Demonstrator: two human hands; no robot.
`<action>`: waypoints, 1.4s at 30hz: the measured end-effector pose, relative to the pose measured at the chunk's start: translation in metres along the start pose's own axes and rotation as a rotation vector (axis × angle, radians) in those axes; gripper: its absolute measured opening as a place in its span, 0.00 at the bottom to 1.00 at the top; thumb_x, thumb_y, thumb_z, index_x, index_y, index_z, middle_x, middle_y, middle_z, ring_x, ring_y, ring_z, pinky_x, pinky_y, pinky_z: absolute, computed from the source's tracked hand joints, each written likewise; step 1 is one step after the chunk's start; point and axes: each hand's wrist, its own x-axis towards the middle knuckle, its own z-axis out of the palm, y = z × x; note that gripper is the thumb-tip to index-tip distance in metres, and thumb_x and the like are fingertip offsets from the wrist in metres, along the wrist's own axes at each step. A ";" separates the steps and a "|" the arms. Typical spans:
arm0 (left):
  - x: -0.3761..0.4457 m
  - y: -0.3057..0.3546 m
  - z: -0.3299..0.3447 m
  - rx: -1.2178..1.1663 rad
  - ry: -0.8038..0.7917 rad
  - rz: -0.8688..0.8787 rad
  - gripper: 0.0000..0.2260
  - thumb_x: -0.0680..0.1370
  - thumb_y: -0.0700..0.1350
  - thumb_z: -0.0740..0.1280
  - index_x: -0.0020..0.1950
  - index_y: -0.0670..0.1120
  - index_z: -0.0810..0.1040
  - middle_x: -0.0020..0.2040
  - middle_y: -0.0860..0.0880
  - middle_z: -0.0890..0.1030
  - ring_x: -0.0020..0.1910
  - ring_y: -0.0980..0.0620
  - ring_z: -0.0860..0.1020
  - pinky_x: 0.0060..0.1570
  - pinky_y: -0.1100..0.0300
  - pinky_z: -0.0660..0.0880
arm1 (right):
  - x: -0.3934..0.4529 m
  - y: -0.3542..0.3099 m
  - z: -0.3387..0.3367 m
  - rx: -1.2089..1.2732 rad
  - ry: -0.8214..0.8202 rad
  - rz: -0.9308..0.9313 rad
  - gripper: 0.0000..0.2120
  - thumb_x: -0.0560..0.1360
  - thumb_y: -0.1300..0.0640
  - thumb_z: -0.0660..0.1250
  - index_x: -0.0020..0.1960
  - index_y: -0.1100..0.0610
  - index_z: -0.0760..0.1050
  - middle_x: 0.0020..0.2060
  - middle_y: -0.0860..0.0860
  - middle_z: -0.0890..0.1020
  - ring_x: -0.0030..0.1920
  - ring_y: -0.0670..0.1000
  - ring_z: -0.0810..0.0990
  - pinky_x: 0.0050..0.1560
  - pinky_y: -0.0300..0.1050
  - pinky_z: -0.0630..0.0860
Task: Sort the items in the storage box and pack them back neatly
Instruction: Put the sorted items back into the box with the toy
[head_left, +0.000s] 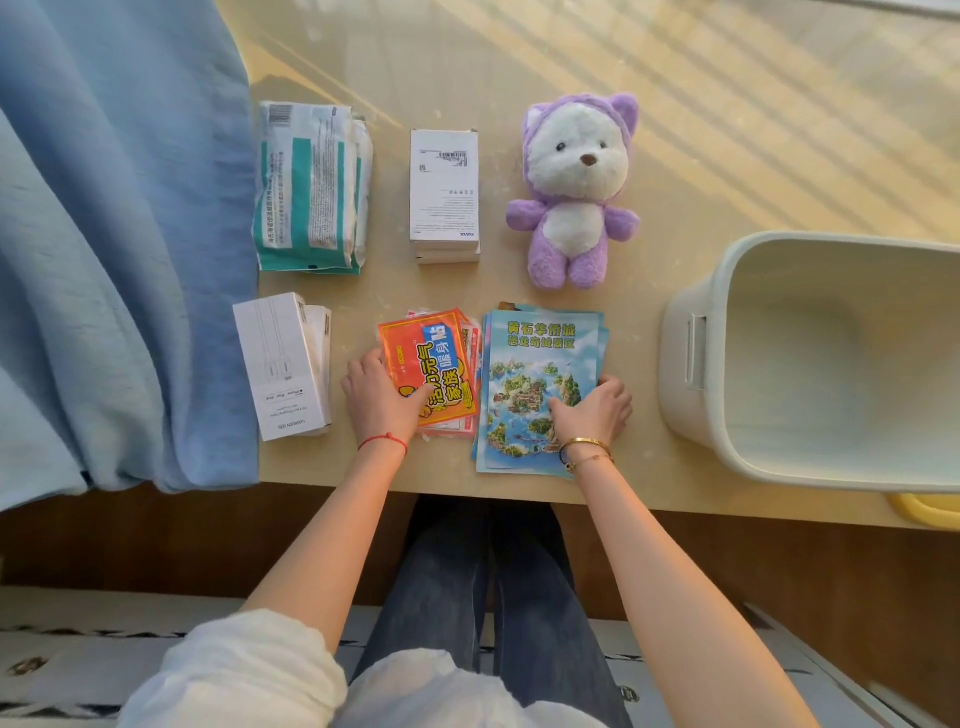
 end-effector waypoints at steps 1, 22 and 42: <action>0.002 -0.001 -0.001 0.005 -0.012 0.004 0.30 0.66 0.52 0.77 0.63 0.44 0.70 0.60 0.44 0.72 0.62 0.46 0.69 0.60 0.51 0.70 | -0.001 0.000 0.000 -0.019 -0.007 -0.010 0.32 0.67 0.52 0.76 0.64 0.63 0.65 0.63 0.60 0.70 0.64 0.60 0.68 0.64 0.51 0.65; -0.009 0.013 -0.014 -0.166 -0.119 -0.009 0.28 0.67 0.46 0.77 0.59 0.45 0.65 0.56 0.45 0.78 0.54 0.47 0.78 0.45 0.58 0.73 | -0.026 0.007 -0.033 0.586 -0.140 -0.075 0.24 0.74 0.66 0.67 0.68 0.56 0.68 0.54 0.47 0.76 0.53 0.47 0.77 0.52 0.39 0.74; -0.101 0.146 -0.111 -0.555 -0.257 0.180 0.28 0.69 0.43 0.76 0.65 0.49 0.69 0.56 0.53 0.80 0.54 0.55 0.79 0.50 0.53 0.79 | -0.028 0.019 -0.206 0.812 -0.043 -0.266 0.18 0.75 0.67 0.65 0.61 0.54 0.66 0.54 0.52 0.79 0.52 0.49 0.80 0.51 0.45 0.79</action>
